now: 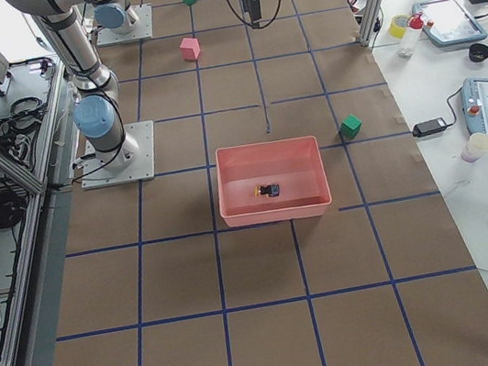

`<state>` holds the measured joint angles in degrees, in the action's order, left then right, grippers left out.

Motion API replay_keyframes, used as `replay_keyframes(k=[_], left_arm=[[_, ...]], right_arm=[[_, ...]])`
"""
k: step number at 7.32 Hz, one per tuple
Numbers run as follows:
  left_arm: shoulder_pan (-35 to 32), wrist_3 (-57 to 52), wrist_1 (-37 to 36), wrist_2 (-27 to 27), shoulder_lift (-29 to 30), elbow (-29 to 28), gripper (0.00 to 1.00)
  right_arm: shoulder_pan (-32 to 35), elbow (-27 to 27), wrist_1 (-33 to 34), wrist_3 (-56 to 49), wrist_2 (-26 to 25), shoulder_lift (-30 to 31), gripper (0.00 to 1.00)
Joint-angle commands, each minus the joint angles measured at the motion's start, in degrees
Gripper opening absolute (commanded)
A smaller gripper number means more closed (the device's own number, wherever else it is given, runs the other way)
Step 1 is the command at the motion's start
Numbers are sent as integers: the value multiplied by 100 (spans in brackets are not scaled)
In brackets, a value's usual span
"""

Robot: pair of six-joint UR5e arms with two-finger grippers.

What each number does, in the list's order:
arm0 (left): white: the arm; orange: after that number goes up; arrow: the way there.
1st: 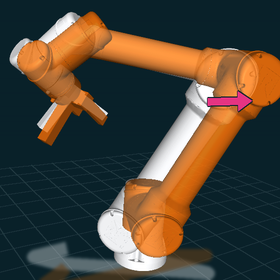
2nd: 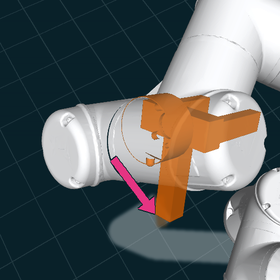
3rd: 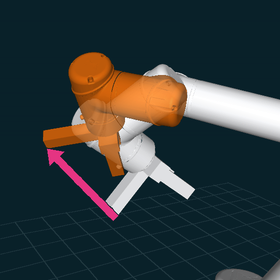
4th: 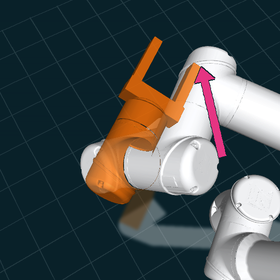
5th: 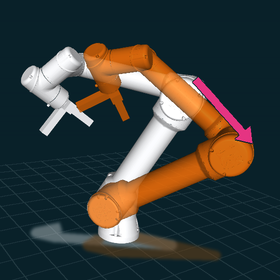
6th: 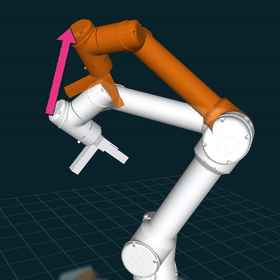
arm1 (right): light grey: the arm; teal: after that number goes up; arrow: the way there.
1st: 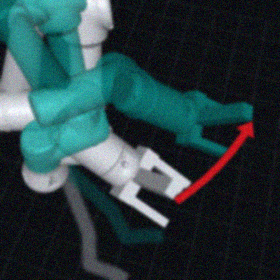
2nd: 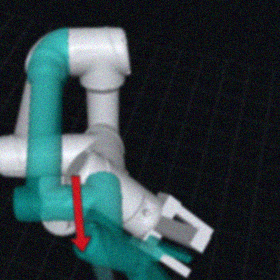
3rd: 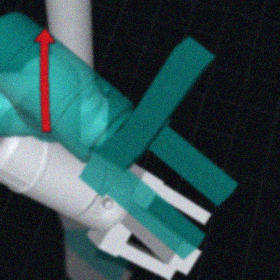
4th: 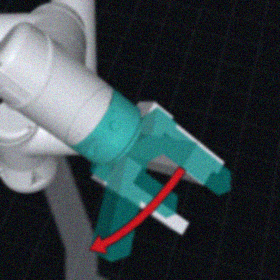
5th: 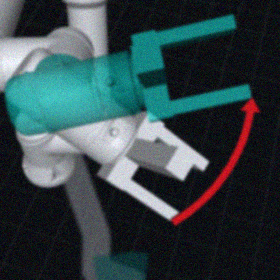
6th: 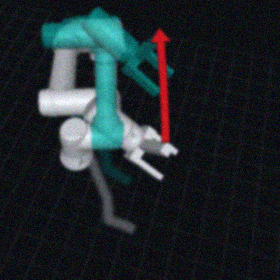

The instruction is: Align button upright

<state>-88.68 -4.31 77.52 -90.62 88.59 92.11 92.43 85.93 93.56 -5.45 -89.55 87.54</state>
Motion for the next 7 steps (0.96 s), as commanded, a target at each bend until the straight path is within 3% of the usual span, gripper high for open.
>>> replay_keyframes(k=[1, 7], left_arm=[[9, 0, 0, 0, 0, 0, 100], [9, 0, 0, 0, 0, 0, 100]], right_arm=[[-6, 2, 13, 9, -36, 0, 93], [-128, 11, -13, -52, -45, 0, 95]])
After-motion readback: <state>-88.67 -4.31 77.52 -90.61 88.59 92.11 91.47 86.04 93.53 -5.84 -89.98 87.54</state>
